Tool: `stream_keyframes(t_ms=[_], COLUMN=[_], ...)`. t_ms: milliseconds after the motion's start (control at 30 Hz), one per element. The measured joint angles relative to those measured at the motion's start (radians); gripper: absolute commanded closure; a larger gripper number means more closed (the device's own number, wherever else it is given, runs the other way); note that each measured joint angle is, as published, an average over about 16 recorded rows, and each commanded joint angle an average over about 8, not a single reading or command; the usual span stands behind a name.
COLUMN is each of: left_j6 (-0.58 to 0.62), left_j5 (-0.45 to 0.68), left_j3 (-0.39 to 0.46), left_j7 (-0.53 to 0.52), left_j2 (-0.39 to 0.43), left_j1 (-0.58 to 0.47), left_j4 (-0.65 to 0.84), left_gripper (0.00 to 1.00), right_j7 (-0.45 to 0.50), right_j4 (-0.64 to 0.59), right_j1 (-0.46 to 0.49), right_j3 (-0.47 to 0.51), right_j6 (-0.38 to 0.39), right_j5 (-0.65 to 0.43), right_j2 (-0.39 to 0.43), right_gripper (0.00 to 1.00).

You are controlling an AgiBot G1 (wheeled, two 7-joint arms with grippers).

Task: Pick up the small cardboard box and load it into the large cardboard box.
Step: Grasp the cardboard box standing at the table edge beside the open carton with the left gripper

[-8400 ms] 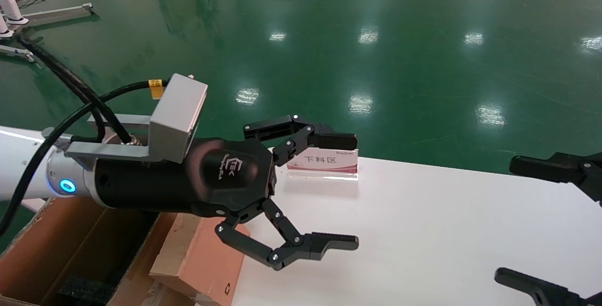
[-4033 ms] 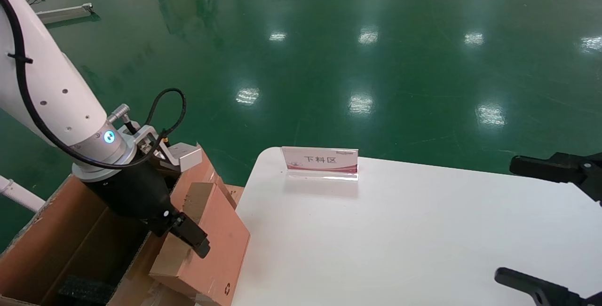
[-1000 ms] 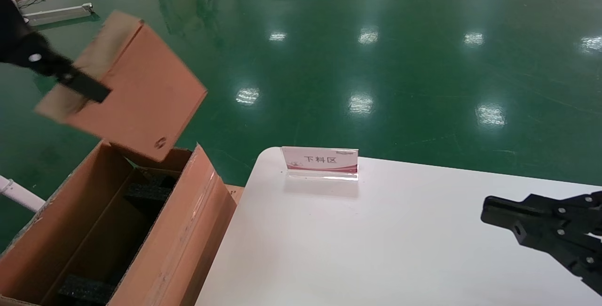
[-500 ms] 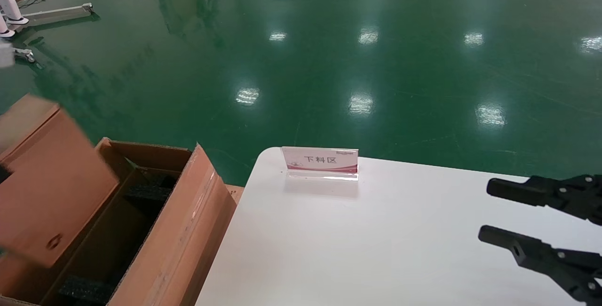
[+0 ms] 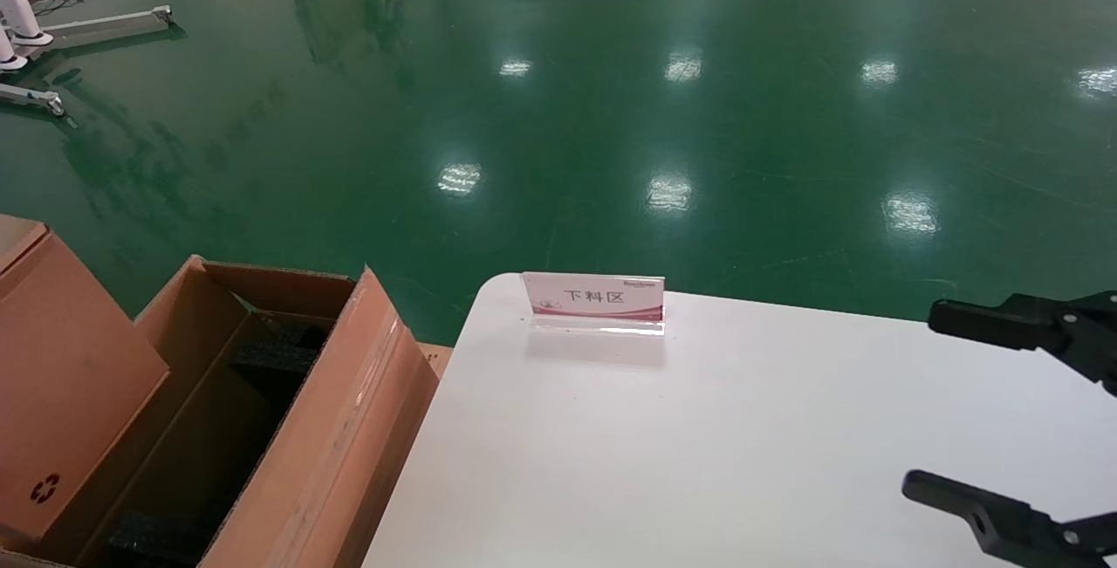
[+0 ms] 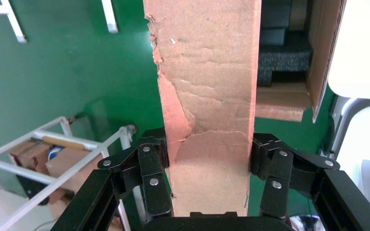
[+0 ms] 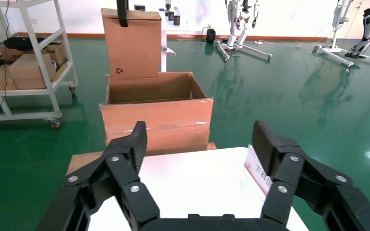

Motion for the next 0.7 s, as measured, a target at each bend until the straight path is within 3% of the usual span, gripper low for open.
stream_keyframes(t_ms=[700], left_j6=[-0.180], left_j5=[0.079], left_j3=[0.011], left_j7=[0.058], left_j2=[-0.206], left_j1=[0.076], left_j4=[0.003], left_gripper=[1.00], right_j7=[0.000], right_j4=[0.000], right_j1=[0.000], right_j3=[0.000], right_j6=[0.000], right_j5=[0.000], right_j2=[0.000], right_gripper=[0.00])
